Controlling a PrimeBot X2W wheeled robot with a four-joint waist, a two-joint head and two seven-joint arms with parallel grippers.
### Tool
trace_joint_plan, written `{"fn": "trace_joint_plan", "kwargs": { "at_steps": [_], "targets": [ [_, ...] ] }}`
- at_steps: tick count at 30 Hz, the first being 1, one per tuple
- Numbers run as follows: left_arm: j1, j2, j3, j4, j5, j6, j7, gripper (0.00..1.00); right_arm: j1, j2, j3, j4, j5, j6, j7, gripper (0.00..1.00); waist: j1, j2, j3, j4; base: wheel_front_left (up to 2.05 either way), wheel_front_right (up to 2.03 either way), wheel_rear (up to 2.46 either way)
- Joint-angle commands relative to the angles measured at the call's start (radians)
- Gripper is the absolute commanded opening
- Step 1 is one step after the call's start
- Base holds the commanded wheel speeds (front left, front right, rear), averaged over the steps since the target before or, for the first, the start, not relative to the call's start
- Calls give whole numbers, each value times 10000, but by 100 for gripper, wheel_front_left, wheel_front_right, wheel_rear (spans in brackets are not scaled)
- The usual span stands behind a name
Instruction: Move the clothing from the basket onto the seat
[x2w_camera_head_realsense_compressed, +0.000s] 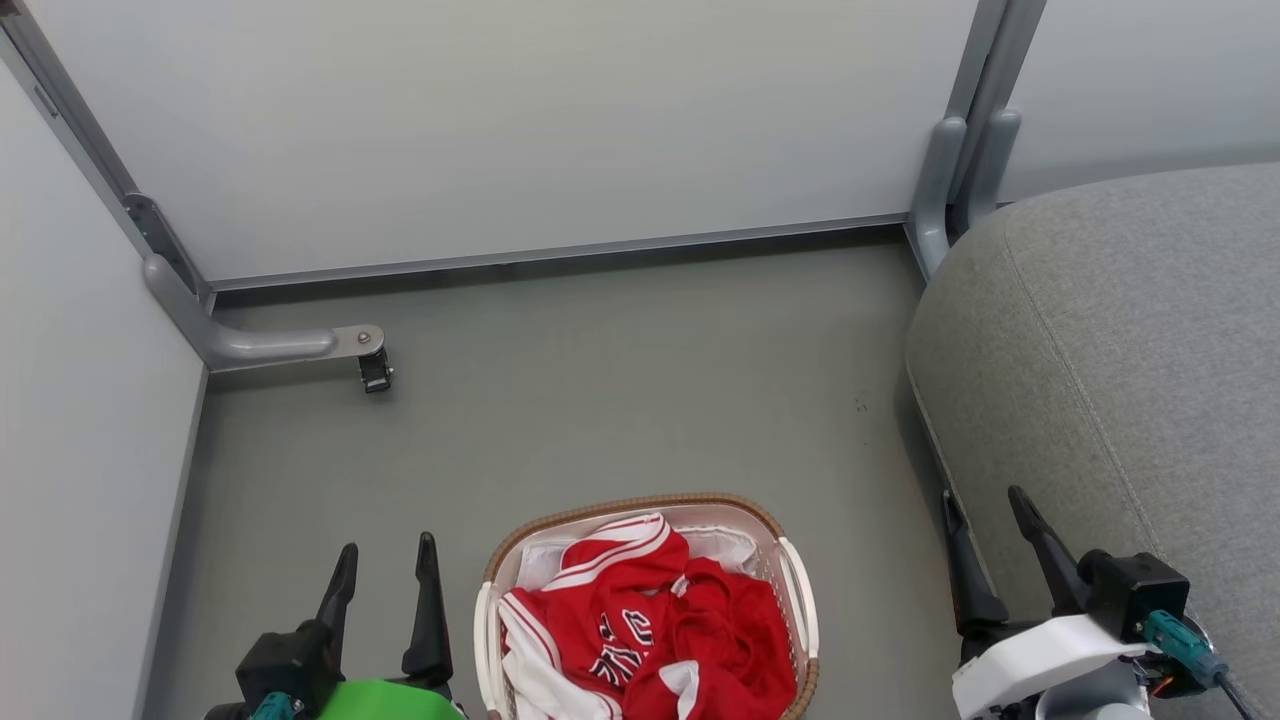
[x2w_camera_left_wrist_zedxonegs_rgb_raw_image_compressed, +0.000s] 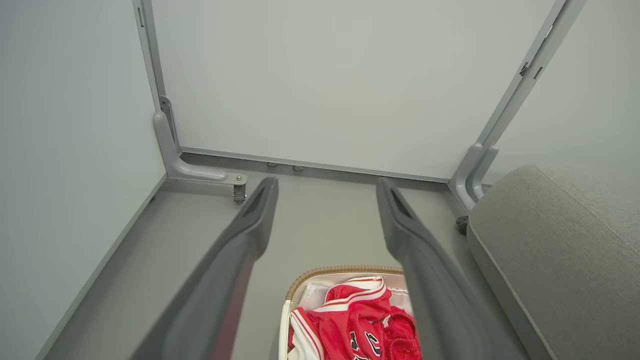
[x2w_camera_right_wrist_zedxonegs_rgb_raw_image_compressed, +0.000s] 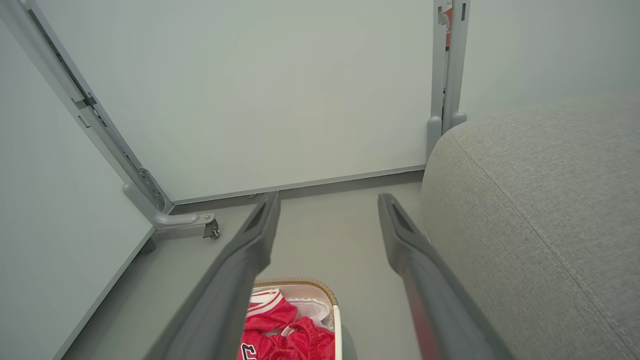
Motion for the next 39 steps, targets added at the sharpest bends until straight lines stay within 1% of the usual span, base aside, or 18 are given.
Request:
{"fn": "trace_joint_plan", "kwargs": {
  "at_steps": [1,10,31,35,39],
  "targets": [
    [165,64,-25,28,169,63,-77,100,161,-60,34,26,-236,4,-86,100,0,-1,-9,2,0,0,0],
    [265,69,-135,96,689,95,-246,100,211,-68,118,106,-829,2,-244,100,0,-1,-53,12,0,0,0],
    [236,67,-152,244,551,74,-214,100,226,-68,93,115,-776,2,-237,100,0,-1,-41,40,0,0,0],
    [177,67,-161,217,596,38,-214,100,162,-68,77,46,-811,2,-237,100,0,-1,112,43,0,0,0],
    [-139,65,-227,164,841,-58,-214,100,-85,-68,4,-114,-889,2,-234,100,0,-1,518,-13,0,0,0]
  ]
}}
